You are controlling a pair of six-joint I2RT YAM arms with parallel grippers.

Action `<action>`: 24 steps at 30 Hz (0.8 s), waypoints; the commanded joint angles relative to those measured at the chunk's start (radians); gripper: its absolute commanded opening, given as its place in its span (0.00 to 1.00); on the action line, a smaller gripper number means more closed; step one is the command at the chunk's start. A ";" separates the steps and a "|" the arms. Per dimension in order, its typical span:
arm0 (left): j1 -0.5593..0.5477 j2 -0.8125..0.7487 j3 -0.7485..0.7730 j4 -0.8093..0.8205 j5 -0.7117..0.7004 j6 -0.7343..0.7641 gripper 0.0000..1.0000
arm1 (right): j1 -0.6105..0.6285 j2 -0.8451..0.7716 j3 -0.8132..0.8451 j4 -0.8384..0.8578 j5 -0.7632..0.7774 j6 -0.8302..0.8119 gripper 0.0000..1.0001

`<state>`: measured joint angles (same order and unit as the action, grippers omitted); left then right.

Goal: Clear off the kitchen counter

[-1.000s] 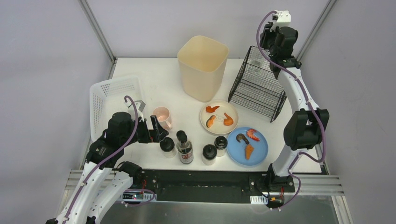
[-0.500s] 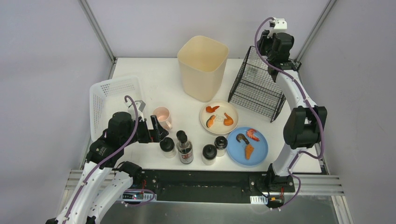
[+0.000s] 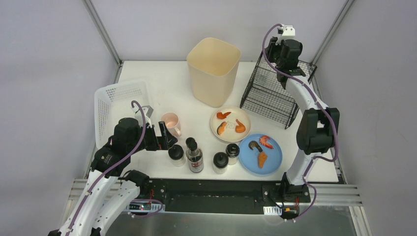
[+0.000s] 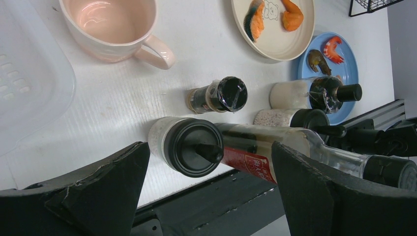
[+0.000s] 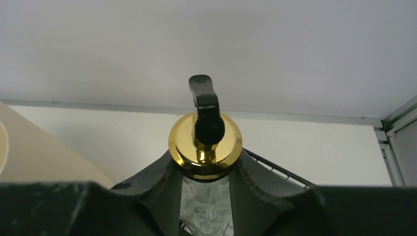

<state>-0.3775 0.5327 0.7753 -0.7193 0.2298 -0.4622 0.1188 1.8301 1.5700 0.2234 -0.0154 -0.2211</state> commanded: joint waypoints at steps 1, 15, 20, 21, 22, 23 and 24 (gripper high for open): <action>0.012 0.004 -0.003 0.024 0.001 -0.004 1.00 | 0.025 -0.003 0.006 0.117 -0.029 0.037 0.00; 0.020 0.014 -0.001 0.024 0.014 -0.001 1.00 | 0.055 0.016 -0.036 0.154 0.008 0.008 0.49; 0.022 0.012 -0.001 0.024 0.017 0.000 1.00 | 0.064 -0.005 -0.047 0.160 0.051 -0.003 0.64; 0.021 0.013 -0.002 0.024 0.017 -0.001 1.00 | 0.067 -0.013 -0.049 0.160 0.055 -0.005 0.66; 0.021 0.011 -0.001 0.024 0.016 0.000 1.00 | 0.068 -0.020 -0.051 0.161 0.064 -0.007 0.67; 0.022 0.012 -0.001 0.024 0.017 0.000 1.00 | 0.070 -0.028 -0.053 0.163 0.071 -0.009 0.68; 0.021 0.013 -0.002 0.024 0.016 0.000 1.00 | 0.070 -0.037 -0.056 0.163 0.079 -0.011 0.69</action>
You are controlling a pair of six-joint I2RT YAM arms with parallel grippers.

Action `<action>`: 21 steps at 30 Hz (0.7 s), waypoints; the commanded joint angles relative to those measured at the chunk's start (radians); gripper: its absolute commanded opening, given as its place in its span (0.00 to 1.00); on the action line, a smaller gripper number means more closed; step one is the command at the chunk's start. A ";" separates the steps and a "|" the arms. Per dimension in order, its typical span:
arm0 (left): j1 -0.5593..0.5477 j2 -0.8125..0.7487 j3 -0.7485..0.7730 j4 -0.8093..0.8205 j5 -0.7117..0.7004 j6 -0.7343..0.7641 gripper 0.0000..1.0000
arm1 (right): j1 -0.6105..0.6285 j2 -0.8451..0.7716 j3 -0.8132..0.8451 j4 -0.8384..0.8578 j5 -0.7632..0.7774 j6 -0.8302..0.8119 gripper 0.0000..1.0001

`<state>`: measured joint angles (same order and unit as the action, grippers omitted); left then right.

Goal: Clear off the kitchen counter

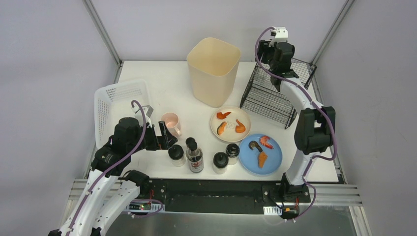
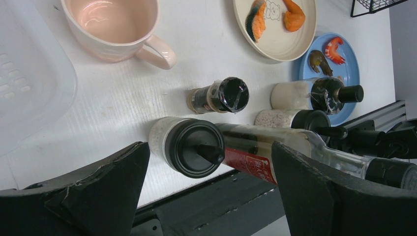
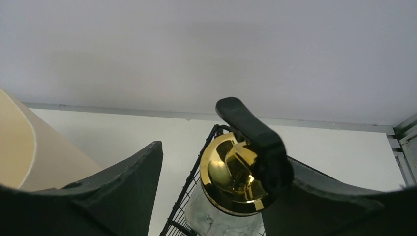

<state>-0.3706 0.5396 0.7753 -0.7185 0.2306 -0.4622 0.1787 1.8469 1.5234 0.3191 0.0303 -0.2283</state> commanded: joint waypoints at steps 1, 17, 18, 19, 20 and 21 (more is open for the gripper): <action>0.015 0.005 -0.002 0.024 0.014 -0.001 1.00 | 0.010 -0.064 -0.015 0.070 0.041 -0.004 0.70; 0.015 -0.013 -0.003 0.023 0.001 -0.003 1.00 | 0.010 -0.287 -0.135 -0.041 0.203 -0.025 0.83; 0.014 -0.017 -0.002 0.024 0.000 -0.003 1.00 | 0.009 -0.304 -0.141 -0.063 0.210 -0.016 0.83; 0.015 -0.020 -0.002 0.024 -0.003 -0.002 1.00 | 0.009 -0.326 -0.152 -0.085 0.212 -0.006 0.83; 0.015 -0.022 -0.003 0.023 -0.004 -0.003 1.00 | 0.009 -0.352 -0.170 -0.092 0.220 0.027 0.83; 0.015 -0.025 -0.003 0.023 -0.005 -0.002 1.00 | 0.009 -0.388 -0.198 -0.090 0.223 0.062 0.83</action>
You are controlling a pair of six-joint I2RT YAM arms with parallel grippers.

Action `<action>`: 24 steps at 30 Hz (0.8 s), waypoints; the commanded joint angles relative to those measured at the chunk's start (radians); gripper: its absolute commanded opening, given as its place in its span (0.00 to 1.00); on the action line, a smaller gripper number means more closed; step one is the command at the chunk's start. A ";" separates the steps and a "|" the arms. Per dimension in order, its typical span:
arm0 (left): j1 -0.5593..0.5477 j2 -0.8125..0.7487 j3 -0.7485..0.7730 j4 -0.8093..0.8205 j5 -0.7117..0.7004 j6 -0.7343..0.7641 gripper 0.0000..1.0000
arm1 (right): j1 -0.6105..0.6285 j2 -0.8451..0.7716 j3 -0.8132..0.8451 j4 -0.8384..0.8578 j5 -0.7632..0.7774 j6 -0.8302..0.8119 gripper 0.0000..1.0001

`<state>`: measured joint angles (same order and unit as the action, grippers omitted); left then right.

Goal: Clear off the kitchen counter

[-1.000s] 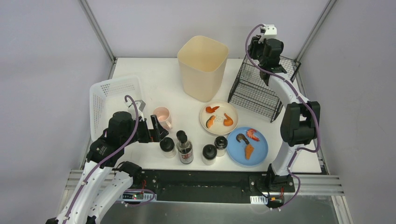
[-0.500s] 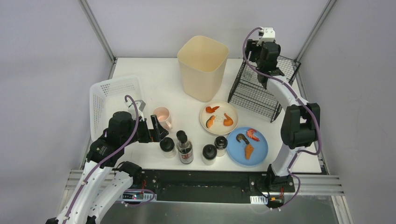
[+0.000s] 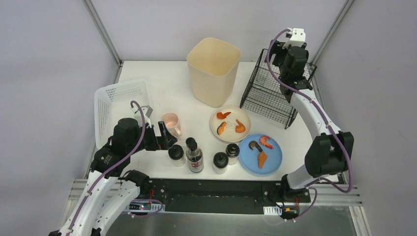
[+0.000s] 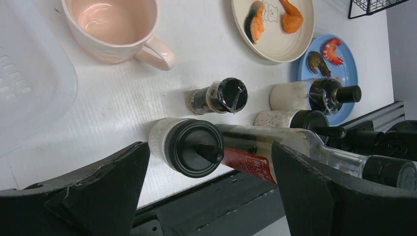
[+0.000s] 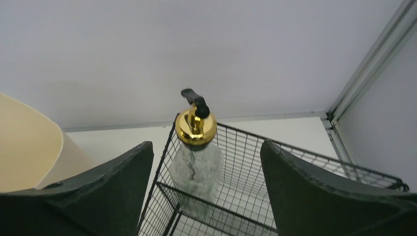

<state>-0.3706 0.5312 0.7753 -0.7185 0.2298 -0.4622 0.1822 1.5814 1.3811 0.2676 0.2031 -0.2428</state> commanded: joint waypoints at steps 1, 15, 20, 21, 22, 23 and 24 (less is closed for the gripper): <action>0.015 -0.018 -0.004 0.024 -0.005 -0.003 1.00 | 0.005 -0.162 -0.084 -0.035 0.039 0.109 0.83; 0.015 -0.010 -0.004 0.022 -0.033 -0.010 1.00 | 0.123 -0.631 -0.403 -0.203 -0.321 0.295 0.93; 0.015 -0.003 -0.001 0.019 -0.044 -0.015 1.00 | 0.266 -0.707 -0.420 -0.332 -0.434 0.285 0.93; 0.015 -0.001 -0.002 0.019 -0.045 -0.015 1.00 | 0.302 -0.712 -0.417 -0.359 -0.449 0.277 0.93; 0.014 0.001 -0.001 0.018 -0.047 -0.016 1.00 | 0.343 -0.714 -0.412 -0.384 -0.460 0.269 0.93; 0.015 0.001 0.000 0.016 -0.051 -0.017 1.00 | 0.384 -0.716 -0.409 -0.409 -0.457 0.262 0.93; 0.014 0.002 0.000 0.015 -0.057 -0.020 0.99 | 0.424 -0.716 -0.407 -0.429 -0.450 0.254 0.93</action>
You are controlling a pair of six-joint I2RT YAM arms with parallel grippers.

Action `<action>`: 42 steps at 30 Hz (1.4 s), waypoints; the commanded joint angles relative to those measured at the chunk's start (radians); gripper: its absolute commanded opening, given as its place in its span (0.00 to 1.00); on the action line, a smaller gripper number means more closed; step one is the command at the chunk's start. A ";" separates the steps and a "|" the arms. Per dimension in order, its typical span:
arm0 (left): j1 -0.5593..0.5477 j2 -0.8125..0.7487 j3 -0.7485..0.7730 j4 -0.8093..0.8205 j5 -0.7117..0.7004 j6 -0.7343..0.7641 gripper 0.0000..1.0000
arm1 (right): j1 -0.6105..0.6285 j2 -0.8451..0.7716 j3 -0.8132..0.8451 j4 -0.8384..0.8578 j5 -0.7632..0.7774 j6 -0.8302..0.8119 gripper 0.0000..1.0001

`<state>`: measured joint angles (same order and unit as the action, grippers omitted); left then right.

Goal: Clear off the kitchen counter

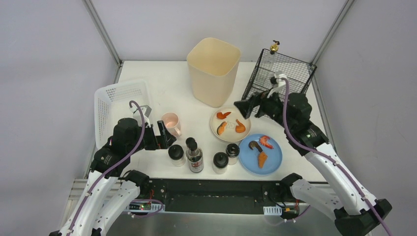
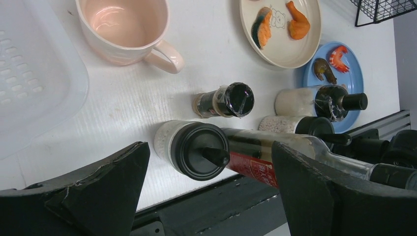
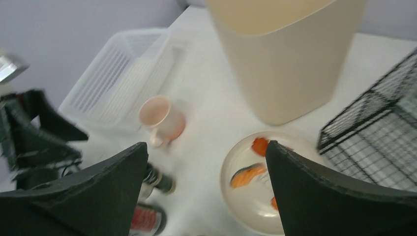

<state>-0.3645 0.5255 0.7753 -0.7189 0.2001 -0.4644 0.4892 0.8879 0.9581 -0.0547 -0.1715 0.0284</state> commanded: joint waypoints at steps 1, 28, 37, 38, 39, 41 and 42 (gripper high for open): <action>0.009 0.009 0.000 0.013 -0.040 -0.022 1.00 | 0.158 -0.024 0.016 -0.128 -0.068 -0.020 0.93; 0.009 0.030 0.005 -0.001 -0.066 -0.038 1.00 | 0.690 0.127 -0.267 0.323 0.055 -0.172 0.88; 0.009 0.036 0.006 -0.001 -0.051 -0.036 1.00 | 0.741 0.183 -0.261 0.423 0.095 -0.204 0.86; 0.009 0.037 0.006 -0.001 -0.049 -0.034 1.00 | 0.745 0.189 -0.257 0.430 0.096 -0.207 0.86; 0.009 0.037 0.007 -0.001 -0.049 -0.034 1.00 | 0.749 0.196 -0.254 0.438 0.095 -0.209 0.86; 0.009 0.038 0.007 -0.001 -0.047 -0.034 1.00 | 0.754 0.207 -0.249 0.458 0.098 -0.209 0.86; 0.008 0.039 0.006 0.001 -0.046 -0.034 1.00 | 0.757 0.211 -0.249 0.467 0.098 -0.209 0.85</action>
<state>-0.3645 0.5579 0.7753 -0.7204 0.1310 -0.4904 1.2324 1.0828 0.6785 0.3023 -0.0868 -0.1593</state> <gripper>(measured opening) 0.995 0.861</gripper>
